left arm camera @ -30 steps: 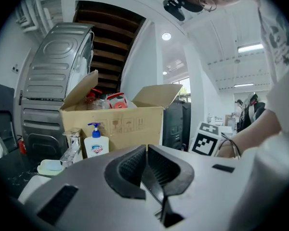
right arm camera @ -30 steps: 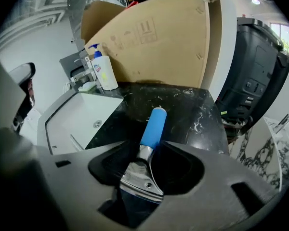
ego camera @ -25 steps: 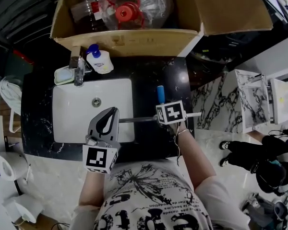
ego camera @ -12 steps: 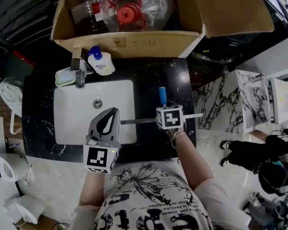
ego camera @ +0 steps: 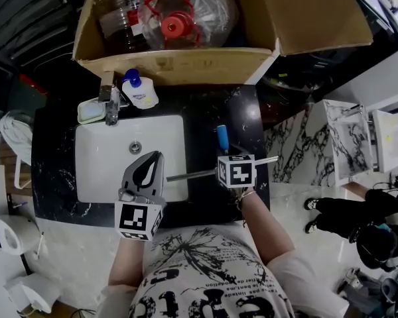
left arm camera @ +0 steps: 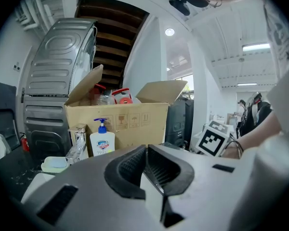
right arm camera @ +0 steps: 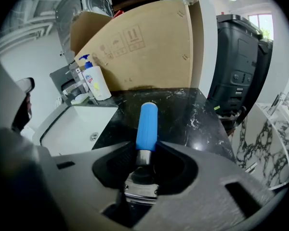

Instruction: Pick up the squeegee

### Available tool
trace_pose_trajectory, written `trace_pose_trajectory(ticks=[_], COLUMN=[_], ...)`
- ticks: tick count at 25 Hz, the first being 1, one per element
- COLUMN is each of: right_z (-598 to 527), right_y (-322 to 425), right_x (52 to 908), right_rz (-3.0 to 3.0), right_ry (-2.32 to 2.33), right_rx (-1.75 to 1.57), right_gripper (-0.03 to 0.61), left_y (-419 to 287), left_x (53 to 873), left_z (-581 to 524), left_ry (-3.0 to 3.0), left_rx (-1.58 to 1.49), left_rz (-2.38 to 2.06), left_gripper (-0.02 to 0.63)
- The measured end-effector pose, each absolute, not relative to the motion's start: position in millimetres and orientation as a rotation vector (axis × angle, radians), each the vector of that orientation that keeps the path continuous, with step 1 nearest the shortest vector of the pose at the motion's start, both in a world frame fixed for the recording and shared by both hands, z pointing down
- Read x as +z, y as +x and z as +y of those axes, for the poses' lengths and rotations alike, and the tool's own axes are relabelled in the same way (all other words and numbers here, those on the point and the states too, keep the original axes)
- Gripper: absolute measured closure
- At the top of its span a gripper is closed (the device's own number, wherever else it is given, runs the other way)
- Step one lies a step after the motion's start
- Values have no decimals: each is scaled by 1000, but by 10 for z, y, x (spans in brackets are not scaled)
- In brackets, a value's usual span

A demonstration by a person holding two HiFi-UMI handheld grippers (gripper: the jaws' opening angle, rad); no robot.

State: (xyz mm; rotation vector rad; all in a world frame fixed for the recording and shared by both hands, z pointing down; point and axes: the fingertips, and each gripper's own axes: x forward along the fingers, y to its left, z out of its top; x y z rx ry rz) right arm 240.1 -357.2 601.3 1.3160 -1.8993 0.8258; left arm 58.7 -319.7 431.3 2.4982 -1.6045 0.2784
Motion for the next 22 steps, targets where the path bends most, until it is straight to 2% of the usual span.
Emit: trace_pose_trajectory(ticks=[22], right_z=[-3791], right_y=[2447], right_x=[4012], right_rz=[-2420], right_ry=[1630], right_rx=[159], right_gripper=[460], left_y=[594], left_x=[3659], left_z=[-3397], left_ry=[2582], left_rx=[181], left_rz=[-1729], left_gripper=[597])
